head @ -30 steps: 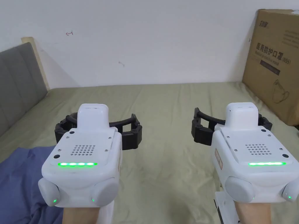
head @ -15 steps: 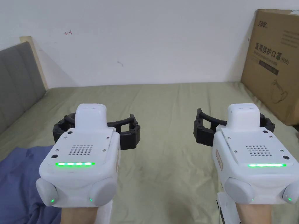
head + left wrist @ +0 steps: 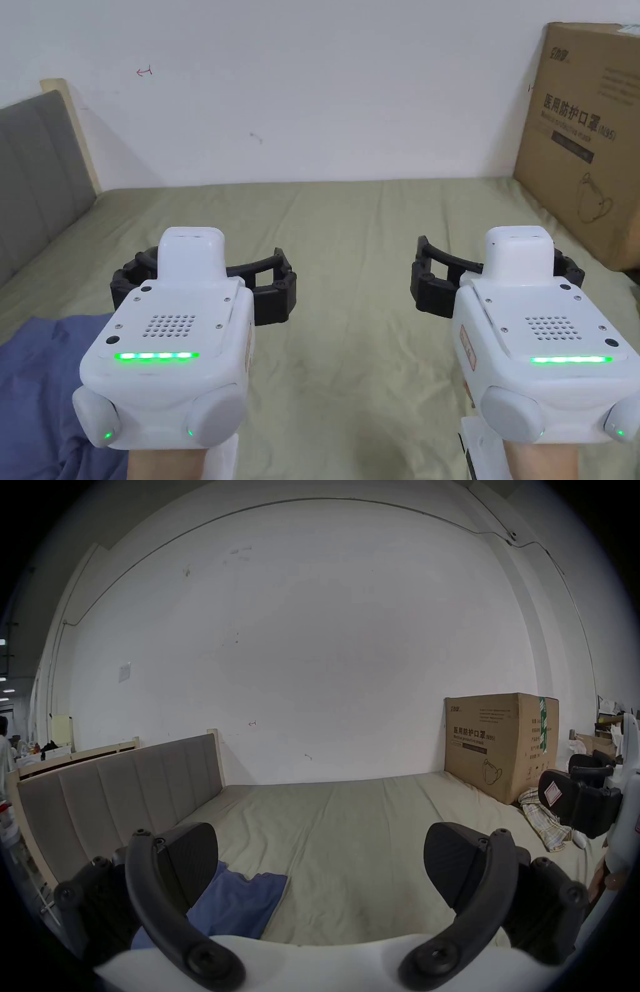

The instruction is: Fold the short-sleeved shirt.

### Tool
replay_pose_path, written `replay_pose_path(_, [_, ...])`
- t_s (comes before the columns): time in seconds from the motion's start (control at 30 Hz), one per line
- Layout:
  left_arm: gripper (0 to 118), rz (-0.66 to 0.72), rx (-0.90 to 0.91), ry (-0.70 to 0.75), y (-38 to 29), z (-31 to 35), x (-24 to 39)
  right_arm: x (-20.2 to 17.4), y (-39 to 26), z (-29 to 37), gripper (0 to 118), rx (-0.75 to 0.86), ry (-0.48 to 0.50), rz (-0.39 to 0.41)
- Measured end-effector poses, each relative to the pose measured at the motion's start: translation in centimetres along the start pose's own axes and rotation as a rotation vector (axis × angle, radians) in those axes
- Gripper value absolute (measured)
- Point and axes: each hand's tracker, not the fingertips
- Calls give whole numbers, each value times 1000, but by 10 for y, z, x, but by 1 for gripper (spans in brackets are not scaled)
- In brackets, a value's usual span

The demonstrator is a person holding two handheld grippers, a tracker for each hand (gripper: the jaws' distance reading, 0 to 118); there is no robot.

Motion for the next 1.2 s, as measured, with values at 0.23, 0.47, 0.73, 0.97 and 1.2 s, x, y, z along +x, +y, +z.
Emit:
replay_pose_path(0.23, [118, -6, 8, -3, 1, 1, 1, -1, -2, 0, 103, -4, 19, 2])
replay_pose_path(0.47, [118, 0, 11, 5, 0, 2, 0, -2, -1, 1, 103, -3, 25, 5])
replay_pose_path(0.73, [118, 6, 9, 3, 2, 3, -2, -1, -2, 0, 103, -14, 13, 1])
replay_pose_path(0.97, [118, 21, 0, 3, 2, 3, -5, -4, -5, 1, 103, -24, 14, 18])
replay_pose_path(1.2, [118, 15, 7, 4, 2, 3, -6, -5, -6, 0, 103, -34, 25, 9])
